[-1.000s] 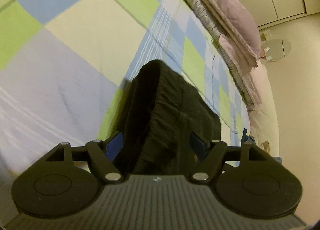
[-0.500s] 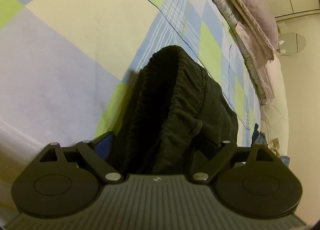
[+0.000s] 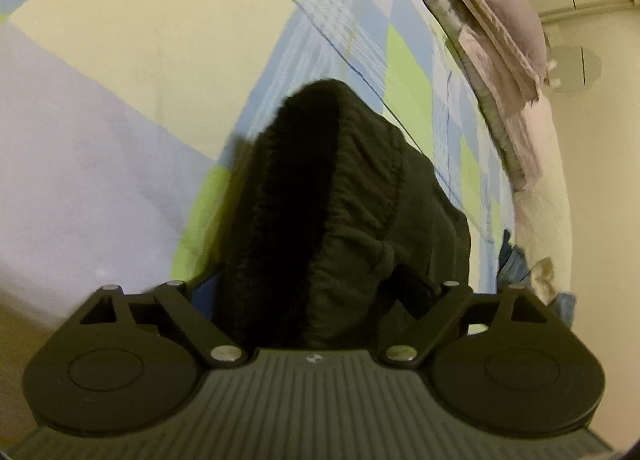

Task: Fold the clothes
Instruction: 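Lift the black trousers with both grippers and carry them toward the clothes stack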

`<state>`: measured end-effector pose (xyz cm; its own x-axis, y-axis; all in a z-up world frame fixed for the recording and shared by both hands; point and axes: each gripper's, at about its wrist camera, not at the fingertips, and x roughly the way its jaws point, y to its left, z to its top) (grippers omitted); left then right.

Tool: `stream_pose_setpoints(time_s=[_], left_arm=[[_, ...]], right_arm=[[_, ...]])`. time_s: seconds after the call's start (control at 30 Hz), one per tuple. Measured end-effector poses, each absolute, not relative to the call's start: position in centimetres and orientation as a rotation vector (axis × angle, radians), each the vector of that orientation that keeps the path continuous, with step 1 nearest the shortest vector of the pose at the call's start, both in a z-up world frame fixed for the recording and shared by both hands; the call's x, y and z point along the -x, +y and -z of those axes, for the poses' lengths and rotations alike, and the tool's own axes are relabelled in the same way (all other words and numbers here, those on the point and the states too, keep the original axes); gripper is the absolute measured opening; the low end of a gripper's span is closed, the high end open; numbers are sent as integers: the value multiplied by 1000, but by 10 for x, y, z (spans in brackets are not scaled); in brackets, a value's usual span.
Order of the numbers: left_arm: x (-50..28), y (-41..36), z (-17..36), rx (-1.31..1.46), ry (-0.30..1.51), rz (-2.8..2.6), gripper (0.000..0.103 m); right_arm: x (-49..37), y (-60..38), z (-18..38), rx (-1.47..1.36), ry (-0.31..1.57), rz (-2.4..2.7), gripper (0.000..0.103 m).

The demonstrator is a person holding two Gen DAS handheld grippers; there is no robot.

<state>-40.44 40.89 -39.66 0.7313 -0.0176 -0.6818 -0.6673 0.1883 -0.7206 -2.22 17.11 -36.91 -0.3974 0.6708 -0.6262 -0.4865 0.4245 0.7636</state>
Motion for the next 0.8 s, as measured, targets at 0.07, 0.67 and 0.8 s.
stream_pose_setpoints(time_s=[0.07,0.67,0.8], left_arm=[[401,407,393,1299,642,-505,67],[477,390,256,1276,477,-578,45],[521,396,220,1248,431,-630,45]], right_arm=[[24,172,364,-169,1527,-1255,66],[77,191,236,-213,1525,-1299,24],[110,216,208,-211,1523,-1358,24]])
